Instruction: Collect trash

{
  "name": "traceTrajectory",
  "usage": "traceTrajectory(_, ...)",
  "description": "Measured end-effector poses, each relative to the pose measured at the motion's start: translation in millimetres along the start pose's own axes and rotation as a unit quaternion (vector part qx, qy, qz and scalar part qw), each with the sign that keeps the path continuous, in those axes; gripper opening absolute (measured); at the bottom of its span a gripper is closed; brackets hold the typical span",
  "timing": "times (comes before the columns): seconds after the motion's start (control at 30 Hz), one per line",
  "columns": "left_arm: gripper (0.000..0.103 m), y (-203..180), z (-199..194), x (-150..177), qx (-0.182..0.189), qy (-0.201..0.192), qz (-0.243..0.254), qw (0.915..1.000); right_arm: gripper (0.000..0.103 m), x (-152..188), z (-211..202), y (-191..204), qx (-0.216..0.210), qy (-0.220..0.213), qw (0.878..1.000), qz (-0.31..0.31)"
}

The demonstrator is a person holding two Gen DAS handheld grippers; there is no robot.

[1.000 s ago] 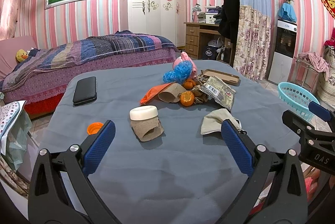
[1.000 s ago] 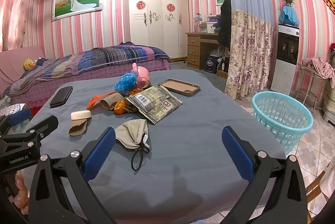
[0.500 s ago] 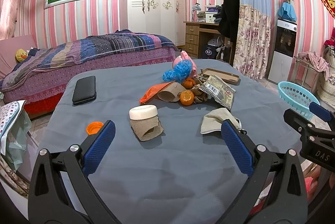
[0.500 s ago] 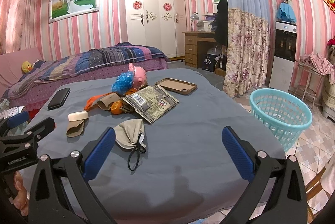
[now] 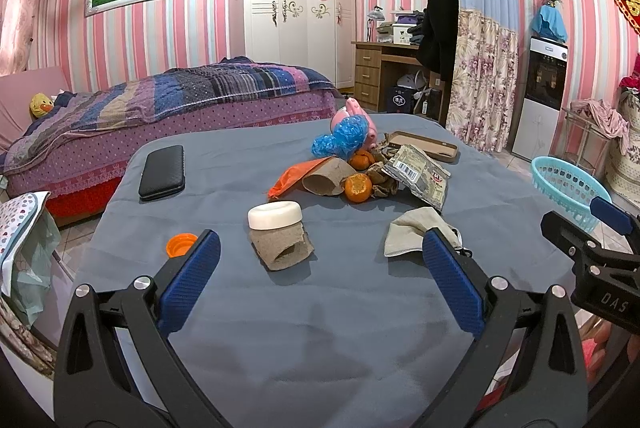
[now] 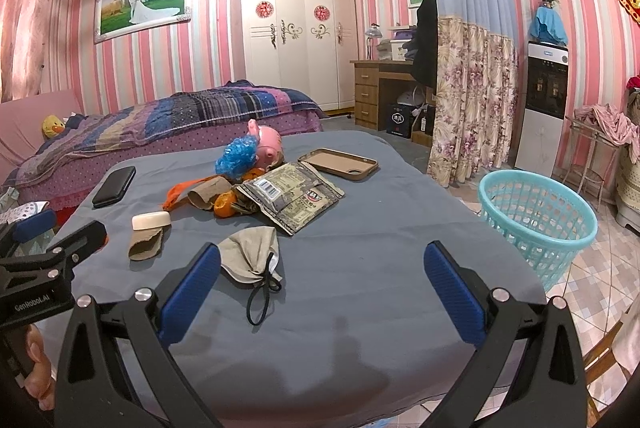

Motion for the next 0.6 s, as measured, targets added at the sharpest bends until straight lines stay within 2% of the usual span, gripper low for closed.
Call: traceTrajectory(0.6, 0.098, 12, 26, 13, -0.002, 0.015, -0.003, 0.9999, 0.099, 8, 8, 7, 0.000, 0.008, 1.000, -0.005)
Point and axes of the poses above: each gripper's, at about its wrist camera, not at the fingertips, and z roughly the way its jaws point, y to its left, x to its underside, the point moved 6 cm from there along z, roughly the way its jaws point, and after that the axes turned 2 degrees about z, right-handed, at the moved point
